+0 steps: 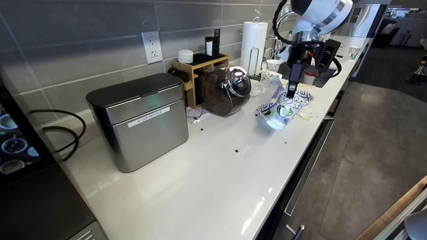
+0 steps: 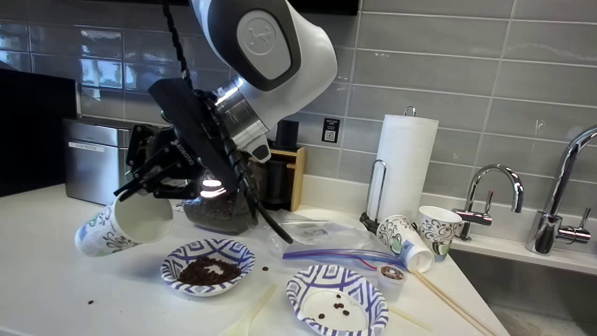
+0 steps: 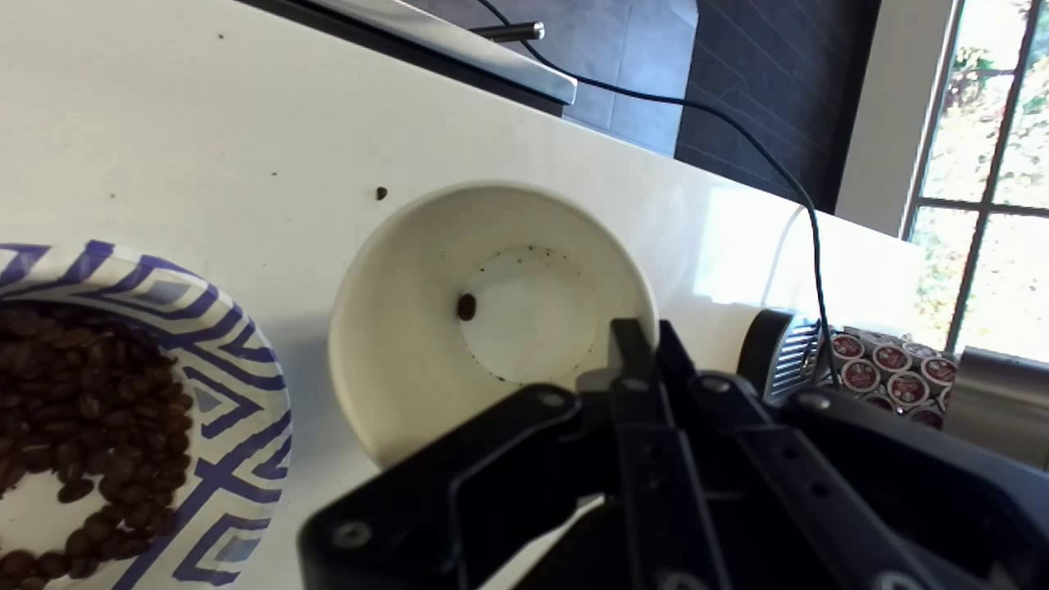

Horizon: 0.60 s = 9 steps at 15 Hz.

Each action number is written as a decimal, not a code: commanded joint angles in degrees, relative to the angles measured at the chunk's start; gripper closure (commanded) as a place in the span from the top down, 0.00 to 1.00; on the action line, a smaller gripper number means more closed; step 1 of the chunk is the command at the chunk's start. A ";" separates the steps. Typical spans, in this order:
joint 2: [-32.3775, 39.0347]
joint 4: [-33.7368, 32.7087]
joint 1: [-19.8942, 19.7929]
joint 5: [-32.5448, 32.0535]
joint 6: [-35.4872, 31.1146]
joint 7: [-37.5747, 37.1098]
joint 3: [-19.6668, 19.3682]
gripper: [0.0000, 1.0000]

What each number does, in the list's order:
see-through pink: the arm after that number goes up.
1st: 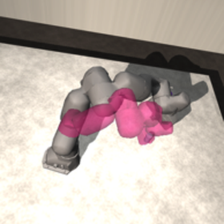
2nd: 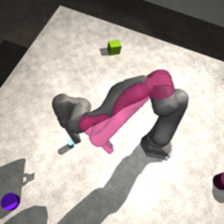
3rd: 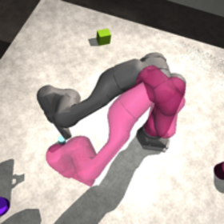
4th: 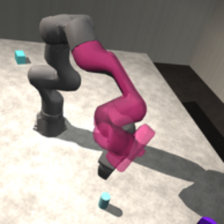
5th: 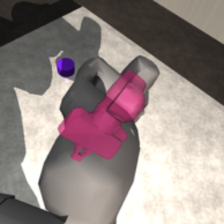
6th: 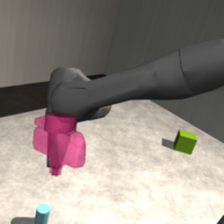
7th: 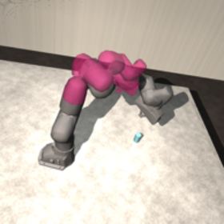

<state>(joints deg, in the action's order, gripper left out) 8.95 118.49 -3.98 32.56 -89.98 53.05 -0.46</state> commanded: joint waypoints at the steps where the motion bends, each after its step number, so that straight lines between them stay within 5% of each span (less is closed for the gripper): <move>1: 0.25 -0.19 -0.09 0.02 0.10 0.16 0.02 0.04; 4: 0.53 -0.54 -0.42 0.37 0.65 2.06 -0.02 0.01; 9: 1.25 -1.36 -3.14 1.86 3.64 16.81 -1.28 0.01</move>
<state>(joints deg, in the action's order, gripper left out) 9.25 118.35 -5.33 32.73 -89.44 62.42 -0.98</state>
